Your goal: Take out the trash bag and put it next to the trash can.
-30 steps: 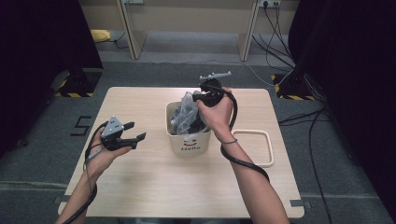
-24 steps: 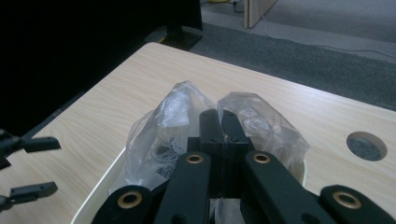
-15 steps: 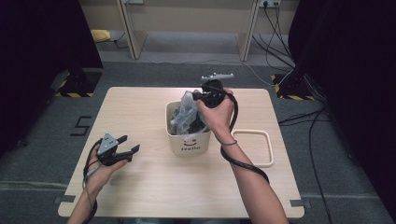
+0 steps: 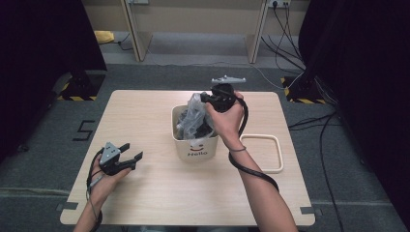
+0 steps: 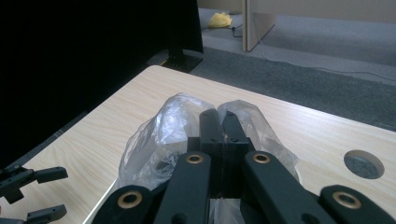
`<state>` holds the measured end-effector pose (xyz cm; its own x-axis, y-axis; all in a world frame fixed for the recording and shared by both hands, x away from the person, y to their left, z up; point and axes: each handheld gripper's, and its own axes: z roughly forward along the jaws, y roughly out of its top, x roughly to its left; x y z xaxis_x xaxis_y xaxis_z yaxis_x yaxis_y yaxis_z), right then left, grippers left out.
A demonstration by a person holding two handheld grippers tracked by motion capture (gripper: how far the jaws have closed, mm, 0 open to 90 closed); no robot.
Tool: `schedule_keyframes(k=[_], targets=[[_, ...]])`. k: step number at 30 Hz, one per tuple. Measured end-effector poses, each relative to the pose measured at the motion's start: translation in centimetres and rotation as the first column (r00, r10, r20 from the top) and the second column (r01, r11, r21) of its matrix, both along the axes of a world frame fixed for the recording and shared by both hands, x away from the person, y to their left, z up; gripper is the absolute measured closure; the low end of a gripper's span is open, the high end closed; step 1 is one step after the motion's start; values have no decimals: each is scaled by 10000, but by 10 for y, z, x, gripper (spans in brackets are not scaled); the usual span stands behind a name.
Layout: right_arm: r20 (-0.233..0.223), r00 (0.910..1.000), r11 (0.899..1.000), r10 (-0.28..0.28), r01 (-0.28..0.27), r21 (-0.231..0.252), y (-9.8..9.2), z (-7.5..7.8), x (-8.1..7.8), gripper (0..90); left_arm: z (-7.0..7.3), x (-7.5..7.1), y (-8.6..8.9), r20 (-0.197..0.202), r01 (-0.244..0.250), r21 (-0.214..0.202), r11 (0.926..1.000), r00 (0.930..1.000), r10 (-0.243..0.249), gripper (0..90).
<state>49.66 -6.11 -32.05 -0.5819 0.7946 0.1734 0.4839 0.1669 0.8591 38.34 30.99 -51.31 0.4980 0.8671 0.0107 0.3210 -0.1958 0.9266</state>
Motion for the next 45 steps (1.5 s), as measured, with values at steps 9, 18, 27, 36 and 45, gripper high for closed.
schedule_keyframes(k=[9,18,27,36,45], targets=[[305,9995,9995,-43,33,327,-2,1,-3,900,-5,-1,1,53,-120,-76,9999,9999,120,313],[670,9977,9975,-42,-6,704,-3,2,-8,900,-5,-1,1,83,-172,-35,9998,9998,172,314],[979,9952,9946,-71,-31,1040,-5,7,-11,900,-5,-2,0,82,-211,46,9998,9997,210,315],[1280,9917,9920,-120,-43,1265,-8,16,-14,900,-5,-2,0,93,-223,17,9997,9997,223,315],[1517,9884,9899,-113,-104,1413,-10,25,-17,900,-5,-1,0,52,-239,74,9997,9997,238,315]])
